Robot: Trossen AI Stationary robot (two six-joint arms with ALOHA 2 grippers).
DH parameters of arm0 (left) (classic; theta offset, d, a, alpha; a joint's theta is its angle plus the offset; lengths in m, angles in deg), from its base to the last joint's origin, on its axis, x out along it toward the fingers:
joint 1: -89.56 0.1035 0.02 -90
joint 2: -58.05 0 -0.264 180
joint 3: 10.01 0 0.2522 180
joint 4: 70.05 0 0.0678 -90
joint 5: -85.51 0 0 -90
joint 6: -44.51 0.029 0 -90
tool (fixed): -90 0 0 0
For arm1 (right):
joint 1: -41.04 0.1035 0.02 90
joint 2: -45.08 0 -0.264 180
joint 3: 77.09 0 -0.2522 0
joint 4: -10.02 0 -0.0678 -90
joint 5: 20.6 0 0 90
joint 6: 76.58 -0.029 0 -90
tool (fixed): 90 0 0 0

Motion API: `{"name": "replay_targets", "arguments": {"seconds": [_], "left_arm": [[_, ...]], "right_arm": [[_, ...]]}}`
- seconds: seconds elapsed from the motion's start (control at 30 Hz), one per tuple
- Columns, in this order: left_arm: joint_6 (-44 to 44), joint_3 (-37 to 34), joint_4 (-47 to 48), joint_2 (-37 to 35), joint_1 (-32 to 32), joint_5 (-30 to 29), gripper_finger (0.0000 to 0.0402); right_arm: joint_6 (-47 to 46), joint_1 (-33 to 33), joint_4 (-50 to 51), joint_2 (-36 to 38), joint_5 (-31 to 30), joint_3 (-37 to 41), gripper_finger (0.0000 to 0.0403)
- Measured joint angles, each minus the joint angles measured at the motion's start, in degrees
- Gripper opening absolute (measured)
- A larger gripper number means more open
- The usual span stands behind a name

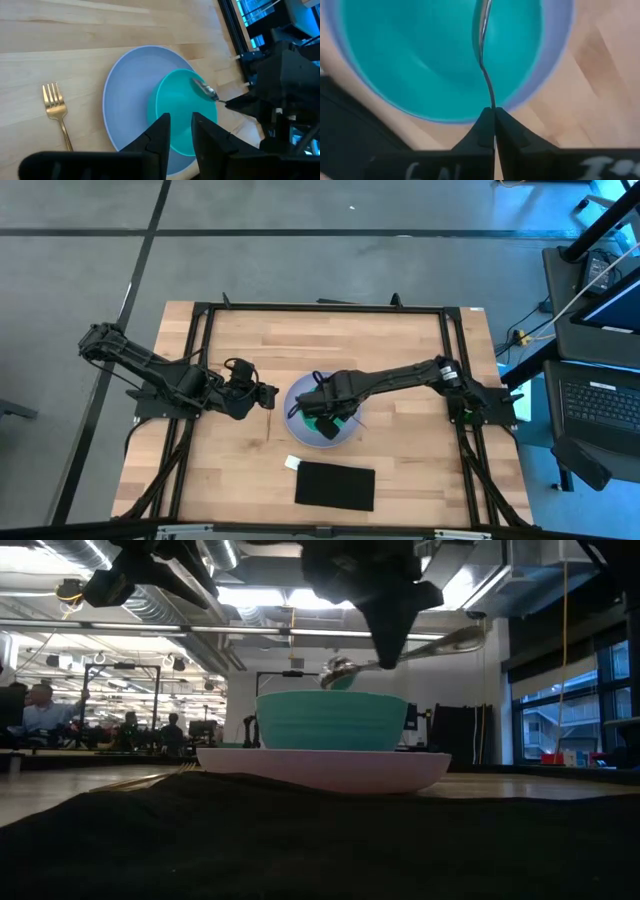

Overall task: Set table place
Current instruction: Place the silver spoon inside the green bowl

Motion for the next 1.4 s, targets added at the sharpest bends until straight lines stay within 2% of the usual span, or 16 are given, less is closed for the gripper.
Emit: {"name": "replay_targets", "arguments": {"seconds": [0.23, 0.37, 1.2, 1.4], "left_arm": [[0.0, 0.0, 0.0, 0.0, 0.0, 0.0, 0.0075], [0.0, 0.0, 0.0, 0.0, 0.0, 0.0, 0.0068], [0.0, 0.0, -0.1, 0.0, 0.0, 0.0, 0.0024], [0.0, 0.0, -0.1, 0.0, 0.0, 0.0, 0.0015]], "right_arm": [[-0.2, 0.1, -2.2, -0.9, 1.1, -0.1, 0.0003], [1.1, 0.1, -2.1, -2.9, 2.9, 0.0, 0.0003], [5.4, -2.5, -7.0, -4.1, 3.0, 0.0, 0.0003], [6.4, -2.5, -6.1, -6.9, 4.3, 0.1, 0.0003]]}}
